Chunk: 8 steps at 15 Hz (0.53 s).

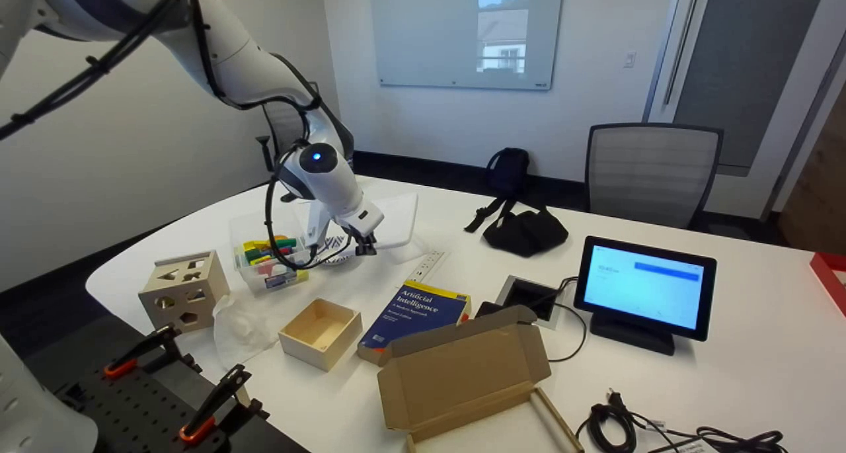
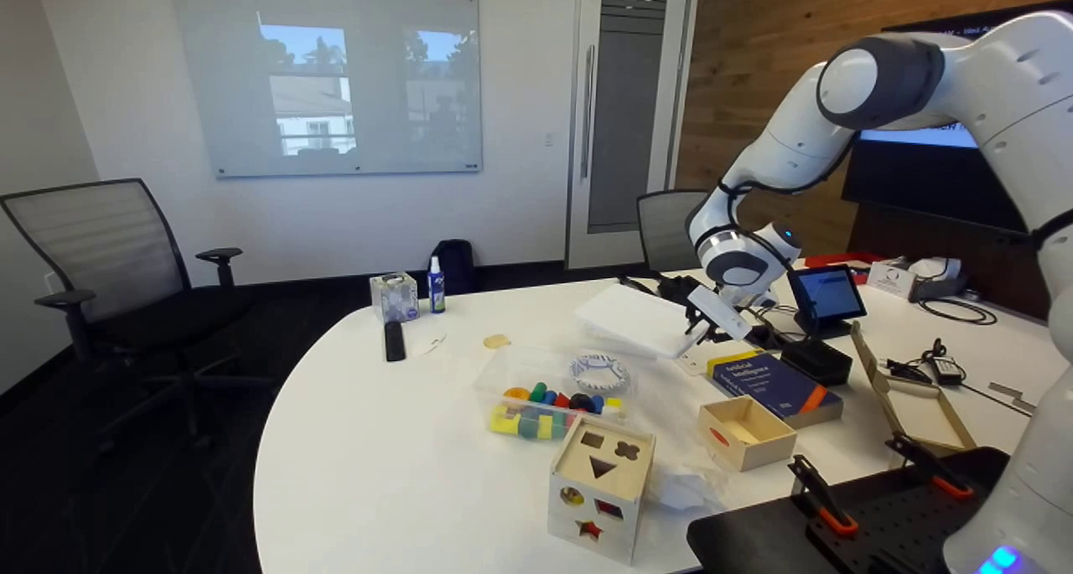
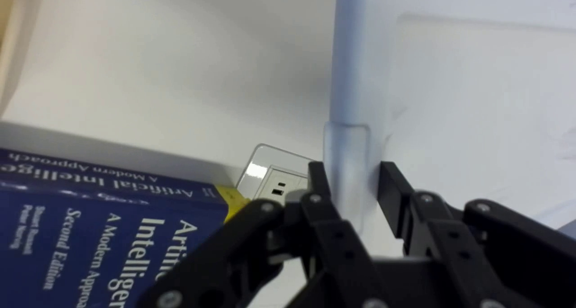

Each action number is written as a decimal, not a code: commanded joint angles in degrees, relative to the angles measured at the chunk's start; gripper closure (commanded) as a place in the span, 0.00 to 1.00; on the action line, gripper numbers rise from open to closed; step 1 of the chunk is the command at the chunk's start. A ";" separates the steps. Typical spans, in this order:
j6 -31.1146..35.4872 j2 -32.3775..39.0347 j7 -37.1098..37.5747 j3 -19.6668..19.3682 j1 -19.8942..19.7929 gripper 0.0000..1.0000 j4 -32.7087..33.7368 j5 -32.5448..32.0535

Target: Remove the white lid from the lunchbox and put it on the table

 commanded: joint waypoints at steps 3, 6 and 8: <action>1.54 8.75 4.50 0.49 0.47 0.92 5.11 -0.78; 1.25 10.62 7.00 0.51 0.30 0.92 5.37 -2.03; 0.57 9.85 8.25 0.32 -0.14 0.41 5.01 -2.33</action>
